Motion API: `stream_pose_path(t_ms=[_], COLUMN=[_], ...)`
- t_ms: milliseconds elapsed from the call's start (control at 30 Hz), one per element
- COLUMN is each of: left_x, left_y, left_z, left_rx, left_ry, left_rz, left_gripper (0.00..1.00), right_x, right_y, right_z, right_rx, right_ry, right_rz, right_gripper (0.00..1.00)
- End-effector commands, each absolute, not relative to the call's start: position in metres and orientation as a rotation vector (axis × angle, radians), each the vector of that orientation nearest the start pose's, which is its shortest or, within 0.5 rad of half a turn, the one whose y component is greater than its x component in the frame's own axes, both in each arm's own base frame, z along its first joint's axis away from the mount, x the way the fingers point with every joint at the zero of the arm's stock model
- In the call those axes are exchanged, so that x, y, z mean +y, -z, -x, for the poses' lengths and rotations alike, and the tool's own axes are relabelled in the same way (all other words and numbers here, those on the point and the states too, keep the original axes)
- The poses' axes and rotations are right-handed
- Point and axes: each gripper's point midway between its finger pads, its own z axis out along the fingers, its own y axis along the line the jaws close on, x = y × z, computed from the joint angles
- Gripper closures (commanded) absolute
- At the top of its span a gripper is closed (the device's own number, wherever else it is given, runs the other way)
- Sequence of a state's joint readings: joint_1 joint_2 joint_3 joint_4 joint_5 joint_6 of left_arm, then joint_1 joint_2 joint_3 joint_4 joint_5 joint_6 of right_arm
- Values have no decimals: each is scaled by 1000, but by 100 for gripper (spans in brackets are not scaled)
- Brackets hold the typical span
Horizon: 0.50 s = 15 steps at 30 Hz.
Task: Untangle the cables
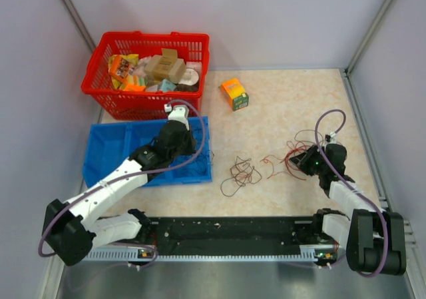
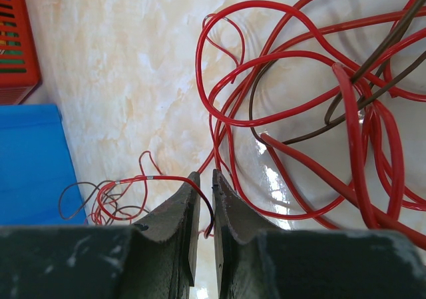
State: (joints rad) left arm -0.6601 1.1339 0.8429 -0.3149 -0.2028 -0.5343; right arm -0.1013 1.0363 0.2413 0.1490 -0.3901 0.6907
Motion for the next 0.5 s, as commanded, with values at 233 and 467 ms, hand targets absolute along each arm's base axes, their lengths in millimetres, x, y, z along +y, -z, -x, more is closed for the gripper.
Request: stream_pose_path(t_ms=[233,467], left_x=[-148,-146], left_y=[-136,-123], left_z=[-291,-293], left_rx=[2216,2268], left_ry=[88,11], left_rz=[-10,-38], left_gripper=[100,100], right_x=[62,62], right_y=[-55,-55], right_z=[-276,-276], right_rx=[2119,2118], right_ry=[-754,-753], right_rz=[-633,-630], right_gripper=[87,87])
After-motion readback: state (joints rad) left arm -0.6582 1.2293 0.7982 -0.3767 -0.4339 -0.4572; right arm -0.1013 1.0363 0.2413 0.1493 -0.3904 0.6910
